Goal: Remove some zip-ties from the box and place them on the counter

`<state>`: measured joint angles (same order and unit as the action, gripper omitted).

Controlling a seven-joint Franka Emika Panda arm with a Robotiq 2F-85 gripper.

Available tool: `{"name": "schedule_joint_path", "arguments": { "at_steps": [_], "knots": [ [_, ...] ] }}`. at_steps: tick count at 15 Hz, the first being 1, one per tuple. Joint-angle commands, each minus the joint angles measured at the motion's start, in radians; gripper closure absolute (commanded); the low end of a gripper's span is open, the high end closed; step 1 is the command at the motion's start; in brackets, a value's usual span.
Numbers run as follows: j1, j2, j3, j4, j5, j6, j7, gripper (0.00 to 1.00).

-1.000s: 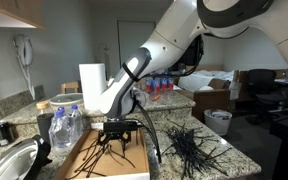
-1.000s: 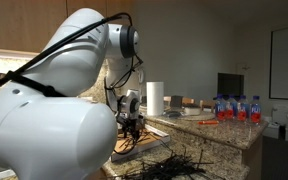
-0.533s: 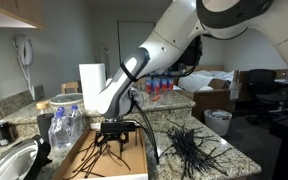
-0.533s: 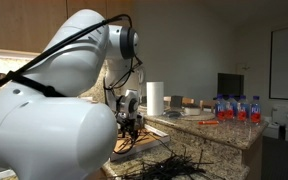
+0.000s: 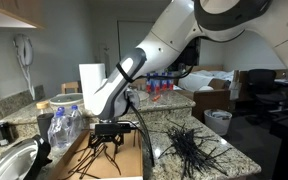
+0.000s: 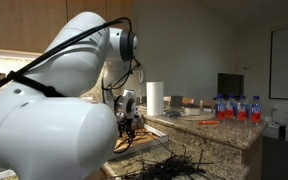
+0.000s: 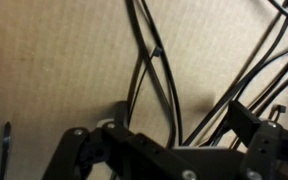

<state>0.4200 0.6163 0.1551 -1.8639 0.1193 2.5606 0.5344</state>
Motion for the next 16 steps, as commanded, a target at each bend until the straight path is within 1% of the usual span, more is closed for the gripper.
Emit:
{"name": "schedule_joint_path", "arguments": {
  "at_steps": [1,9,16],
  "knots": [
    [0.006,0.019,0.004,0.022,0.016,0.0,-0.014,0.0],
    [-0.002,0.023,0.016,0.024,0.021,0.01,-0.041,0.0],
    [-0.013,0.046,0.042,0.035,0.031,0.099,-0.088,0.0]
  ]
}}
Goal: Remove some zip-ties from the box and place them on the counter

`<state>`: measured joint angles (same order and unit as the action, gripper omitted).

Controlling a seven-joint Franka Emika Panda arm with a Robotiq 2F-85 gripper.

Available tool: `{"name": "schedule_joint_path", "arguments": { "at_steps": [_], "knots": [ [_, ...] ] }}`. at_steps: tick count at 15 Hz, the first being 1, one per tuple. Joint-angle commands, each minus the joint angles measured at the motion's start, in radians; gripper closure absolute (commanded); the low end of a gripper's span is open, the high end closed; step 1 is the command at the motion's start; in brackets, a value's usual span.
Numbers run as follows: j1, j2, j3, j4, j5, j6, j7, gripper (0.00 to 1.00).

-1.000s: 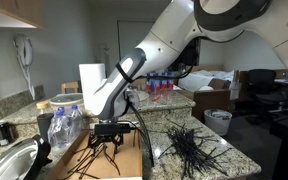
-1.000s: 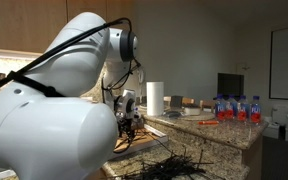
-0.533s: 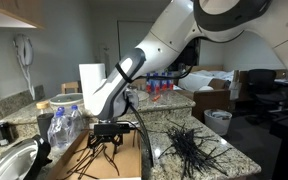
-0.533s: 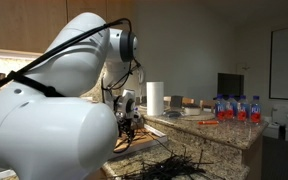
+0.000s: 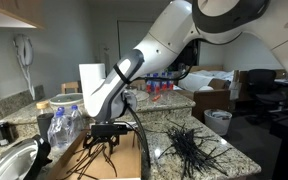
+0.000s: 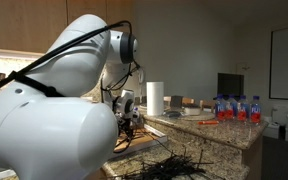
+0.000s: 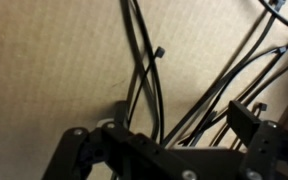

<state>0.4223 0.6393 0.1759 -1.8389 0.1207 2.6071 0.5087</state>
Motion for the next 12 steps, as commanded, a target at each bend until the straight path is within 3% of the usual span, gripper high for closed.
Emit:
{"name": "schedule_joint_path", "arguments": {
  "at_steps": [1,12],
  "knots": [
    [-0.017,0.024,0.024,0.01,0.031,0.057,-0.069,0.0],
    [-0.066,0.044,0.091,0.013,0.081,0.119,-0.194,0.0]
  ]
}}
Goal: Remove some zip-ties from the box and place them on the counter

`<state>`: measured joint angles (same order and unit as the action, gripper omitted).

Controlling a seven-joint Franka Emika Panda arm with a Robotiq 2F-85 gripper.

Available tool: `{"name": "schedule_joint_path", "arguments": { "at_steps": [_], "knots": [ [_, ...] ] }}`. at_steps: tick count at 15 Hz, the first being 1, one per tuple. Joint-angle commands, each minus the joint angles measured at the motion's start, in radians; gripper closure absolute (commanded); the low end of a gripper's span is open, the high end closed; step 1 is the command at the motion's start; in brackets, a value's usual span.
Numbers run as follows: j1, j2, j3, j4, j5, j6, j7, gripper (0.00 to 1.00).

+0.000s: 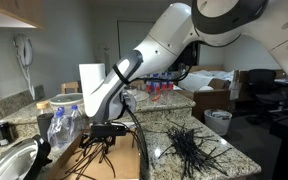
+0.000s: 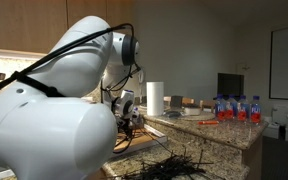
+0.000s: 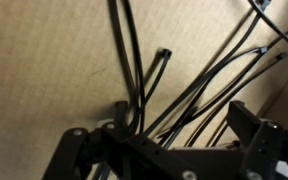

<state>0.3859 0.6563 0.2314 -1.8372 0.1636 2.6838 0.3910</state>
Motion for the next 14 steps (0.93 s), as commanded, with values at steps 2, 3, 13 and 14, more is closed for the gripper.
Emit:
{"name": "schedule_joint_path", "arguments": {
  "at_steps": [2,3,13,14],
  "knots": [
    [-0.04,0.033,0.049,0.013,0.045,0.063,-0.101,0.0],
    [-0.048,0.039,0.06,0.014,0.051,0.079,-0.119,0.0],
    [-0.052,0.032,0.05,0.01,0.008,0.043,-0.189,0.0],
    [-0.035,0.018,0.02,0.009,-0.022,-0.003,-0.182,0.0]
  ]
}}
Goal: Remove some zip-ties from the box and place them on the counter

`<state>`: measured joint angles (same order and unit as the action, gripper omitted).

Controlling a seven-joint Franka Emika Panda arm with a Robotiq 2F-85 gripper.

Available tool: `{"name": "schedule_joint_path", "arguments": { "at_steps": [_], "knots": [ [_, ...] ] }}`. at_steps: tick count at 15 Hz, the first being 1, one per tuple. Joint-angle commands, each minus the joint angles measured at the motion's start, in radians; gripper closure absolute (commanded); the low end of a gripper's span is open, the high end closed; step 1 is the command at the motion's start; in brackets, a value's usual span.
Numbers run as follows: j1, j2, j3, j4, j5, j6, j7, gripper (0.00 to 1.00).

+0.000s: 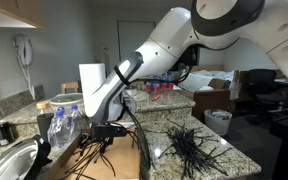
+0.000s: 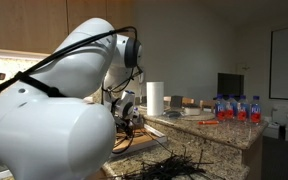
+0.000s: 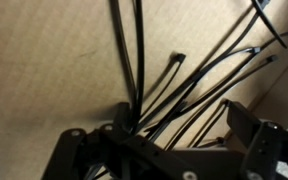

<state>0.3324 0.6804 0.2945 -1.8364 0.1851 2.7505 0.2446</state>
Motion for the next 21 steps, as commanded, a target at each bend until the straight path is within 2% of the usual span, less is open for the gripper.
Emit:
{"name": "schedule_joint_path", "arguments": {
  "at_steps": [1,6,7,9,11,14,17,19,21],
  "knots": [
    [0.026,-0.005,-0.058,0.009,-0.065,-0.081,-0.042,0.0],
    [0.061,-0.004,-0.123,0.034,-0.192,-0.134,-0.066,0.0],
    [0.196,0.038,-0.171,0.179,-0.262,-0.232,0.054,0.0],
    [0.236,0.061,-0.182,0.269,-0.324,-0.346,0.078,0.0],
    [0.313,0.096,-0.202,0.412,-0.376,-0.509,0.134,0.0],
    [0.393,0.16,-0.239,0.607,-0.429,-0.746,0.156,0.0],
    [0.411,0.197,-0.288,0.73,-0.477,-0.928,0.139,0.0],
    [0.385,0.219,-0.311,0.799,-0.477,-1.024,0.141,0.0],
    [0.337,0.251,-0.312,0.862,-0.433,-1.084,0.15,0.0]
  ]
}}
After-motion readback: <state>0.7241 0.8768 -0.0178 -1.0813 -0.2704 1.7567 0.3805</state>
